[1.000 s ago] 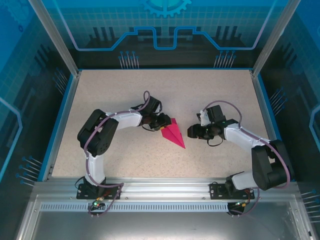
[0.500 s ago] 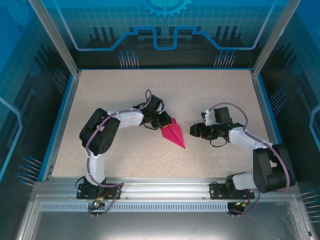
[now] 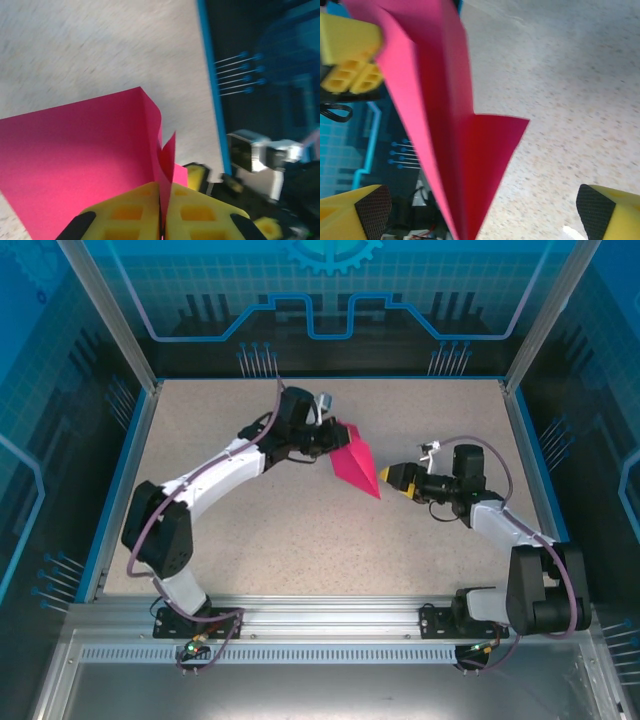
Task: Fold a paper plane with a square sheet of paper (fold left side to right side)
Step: Turn over the paper at the center of the table.
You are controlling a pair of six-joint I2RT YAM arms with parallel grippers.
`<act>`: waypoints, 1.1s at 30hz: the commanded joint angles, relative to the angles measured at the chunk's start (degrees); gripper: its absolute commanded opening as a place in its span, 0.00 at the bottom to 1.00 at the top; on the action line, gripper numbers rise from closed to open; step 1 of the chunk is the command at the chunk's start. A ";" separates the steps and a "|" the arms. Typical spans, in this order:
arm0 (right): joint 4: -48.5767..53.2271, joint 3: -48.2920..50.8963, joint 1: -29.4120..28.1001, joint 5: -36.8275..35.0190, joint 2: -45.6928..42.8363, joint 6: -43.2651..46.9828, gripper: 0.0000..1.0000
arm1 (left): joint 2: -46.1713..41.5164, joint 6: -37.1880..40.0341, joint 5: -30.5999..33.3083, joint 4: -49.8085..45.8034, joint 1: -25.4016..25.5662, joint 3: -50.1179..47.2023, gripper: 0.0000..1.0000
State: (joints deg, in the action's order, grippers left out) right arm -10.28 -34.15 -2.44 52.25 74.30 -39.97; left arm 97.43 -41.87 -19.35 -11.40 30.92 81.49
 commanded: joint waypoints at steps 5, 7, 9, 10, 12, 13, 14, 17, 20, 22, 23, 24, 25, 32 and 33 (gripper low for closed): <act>-16.37 -0.07 0.95 10.23 -4.61 -10.39 1.00 | -4.83 4.55 -2.28 -4.98 0.10 7.65 0.12; -15.90 -0.77 0.93 10.82 -6.30 -10.94 1.00 | -5.37 4.94 -2.09 -5.08 0.02 8.20 0.12; -15.90 -1.18 0.86 11.18 -7.70 -11.97 0.99 | -5.73 5.08 -2.09 -5.19 0.04 8.49 0.12; -15.91 -1.39 0.82 11.29 -8.26 -12.76 1.00 | -5.82 4.98 -2.34 -4.92 0.08 8.42 0.12; -16.07 -1.84 0.21 11.14 -8.97 -14.19 1.00 | -6.06 4.67 -3.49 -4.15 0.02 8.33 0.12; -16.08 -2.20 -0.41 10.91 -8.92 -14.98 0.99 | -6.26 4.32 -4.18 -3.39 0.15 8.12 0.12; -15.94 -2.54 -1.18 10.56 -8.76 -15.81 0.99 | -6.41 3.78 -4.88 -2.65 0.07 7.77 0.12; -15.52 -3.28 -3.02 9.62 -7.88 -17.54 0.99 | -7.16 2.72 -6.71 -0.54 0.05 6.82 0.12; -15.39 -3.53 -4.41 8.28 -7.55 -18.03 0.99 | -8.09 2.07 -7.98 1.12 0.05 6.08 0.13; -15.51 -3.96 -5.67 7.92 -7.08 -18.69 0.99 | -8.50 1.56 -9.02 2.12 0.06 5.65 0.13; -15.47 -4.28 -6.39 7.72 -6.86 -18.92 0.99 | -8.57 1.29 -9.50 2.55 0.07 5.45 0.13; -15.55 -4.58 -7.14 7.49 -6.74 -19.39 0.99 | -8.52 1.05 -9.94 2.84 0.15 5.36 0.13; -15.70 -4.94 -7.94 7.19 -6.71 -19.74 0.99 | -8.48 0.70 -10.39 3.19 0.19 5.09 0.13; -14.37 -7.15 -10.33 5.96 -7.10 -20.76 0.87 | -8.48 -1.71 -12.40 7.34 0.17 2.45 0.13; -14.36 -7.20 -10.32 5.85 -7.19 -20.85 0.84 | -8.48 -1.80 -12.41 7.36 0.18 2.15 0.13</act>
State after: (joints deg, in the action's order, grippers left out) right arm -24.95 -39.62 -12.10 58.92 67.46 -59.79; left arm 90.26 -42.13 -29.47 -6.79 30.92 84.95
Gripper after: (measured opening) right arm 0.855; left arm 0.126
